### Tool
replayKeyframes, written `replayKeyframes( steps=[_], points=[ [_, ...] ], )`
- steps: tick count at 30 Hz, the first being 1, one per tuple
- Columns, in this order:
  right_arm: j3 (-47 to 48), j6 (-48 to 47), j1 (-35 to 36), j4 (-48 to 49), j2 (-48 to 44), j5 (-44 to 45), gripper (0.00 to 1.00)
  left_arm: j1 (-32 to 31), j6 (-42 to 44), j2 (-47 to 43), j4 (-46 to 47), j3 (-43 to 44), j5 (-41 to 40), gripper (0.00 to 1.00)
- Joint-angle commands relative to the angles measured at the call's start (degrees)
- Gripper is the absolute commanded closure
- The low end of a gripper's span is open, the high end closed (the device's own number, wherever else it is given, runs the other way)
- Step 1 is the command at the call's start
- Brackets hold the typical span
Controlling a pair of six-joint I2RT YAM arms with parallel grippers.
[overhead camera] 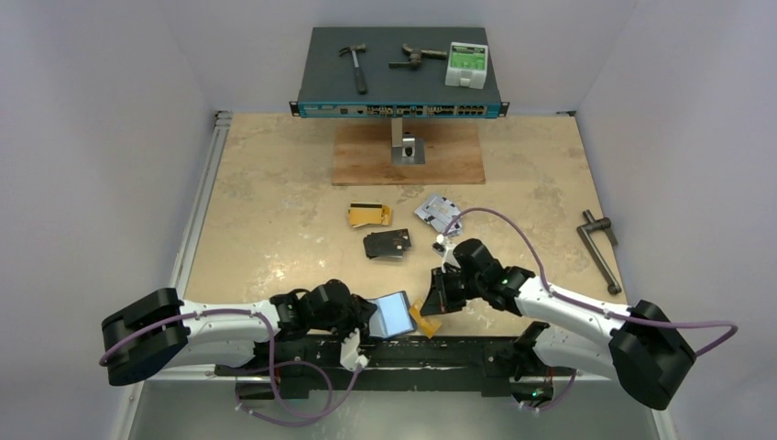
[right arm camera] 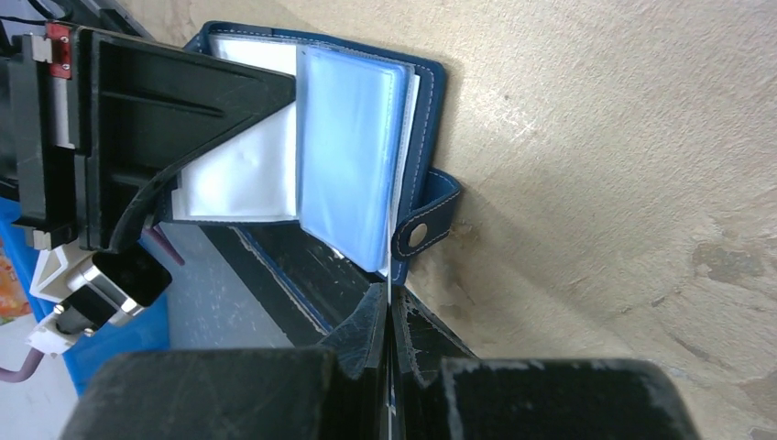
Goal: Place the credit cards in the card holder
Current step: Open the card holder at the center of the board.
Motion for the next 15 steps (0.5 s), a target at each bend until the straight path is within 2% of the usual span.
replayKeyframes(
  steps=[1, 15],
  points=[
    [0.2, -0.6, 0.0, 2.6, 1.5, -1.3, 1.0, -0.3, 0.9, -0.1, 0.6, -0.1, 1.8, 1.0],
    [-2.4, 0.9, 0.6, 6.6, 2.6, -3.9, 1.0, -0.3, 0.7, 0.0, 0.5, -0.1, 1.8, 1.0]
  ],
)
